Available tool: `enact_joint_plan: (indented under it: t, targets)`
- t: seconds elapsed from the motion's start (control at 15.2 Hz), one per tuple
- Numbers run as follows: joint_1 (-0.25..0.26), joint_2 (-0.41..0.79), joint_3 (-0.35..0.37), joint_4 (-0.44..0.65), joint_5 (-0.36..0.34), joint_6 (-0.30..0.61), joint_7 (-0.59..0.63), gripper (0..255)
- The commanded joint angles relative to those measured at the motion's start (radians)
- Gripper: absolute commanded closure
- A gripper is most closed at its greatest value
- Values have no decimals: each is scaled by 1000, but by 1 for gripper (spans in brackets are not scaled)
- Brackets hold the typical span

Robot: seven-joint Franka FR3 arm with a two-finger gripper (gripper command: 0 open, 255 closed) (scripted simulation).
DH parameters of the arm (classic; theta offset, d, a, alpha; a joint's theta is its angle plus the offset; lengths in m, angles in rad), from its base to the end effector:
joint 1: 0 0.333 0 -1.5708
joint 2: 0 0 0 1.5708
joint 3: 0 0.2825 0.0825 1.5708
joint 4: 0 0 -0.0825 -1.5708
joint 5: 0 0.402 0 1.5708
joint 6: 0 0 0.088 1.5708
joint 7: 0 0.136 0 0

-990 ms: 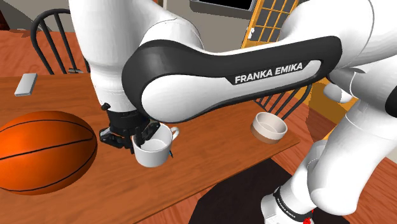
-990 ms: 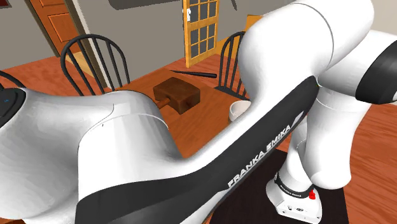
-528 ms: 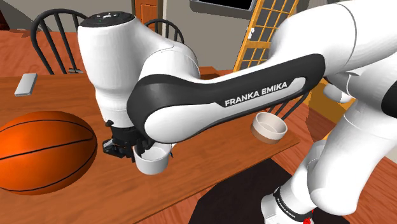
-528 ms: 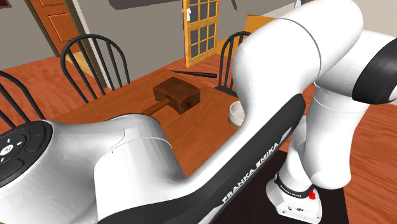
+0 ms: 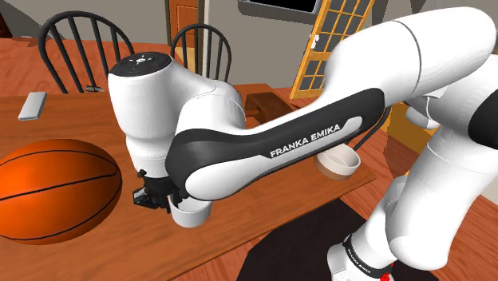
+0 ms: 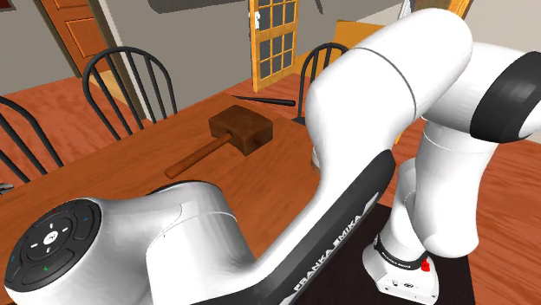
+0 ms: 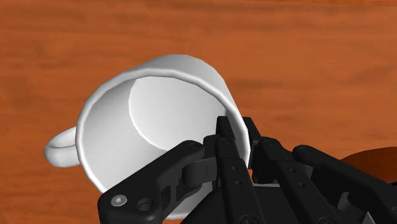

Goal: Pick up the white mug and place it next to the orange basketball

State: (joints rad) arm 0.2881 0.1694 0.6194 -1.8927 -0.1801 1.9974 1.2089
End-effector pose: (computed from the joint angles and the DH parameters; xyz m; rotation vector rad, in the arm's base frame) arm 0.3878 0.4602 0.3575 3.0629 -0.3529 0.0642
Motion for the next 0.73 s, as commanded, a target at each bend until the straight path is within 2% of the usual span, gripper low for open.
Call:
enact_joint_plan:
  t: [0.0, 0.66]
  targets:
    - [1, 10, -2, -17, -8, 25, 7, 255]
    - [13, 73, -16, -84, -61, 140, 47, 255]
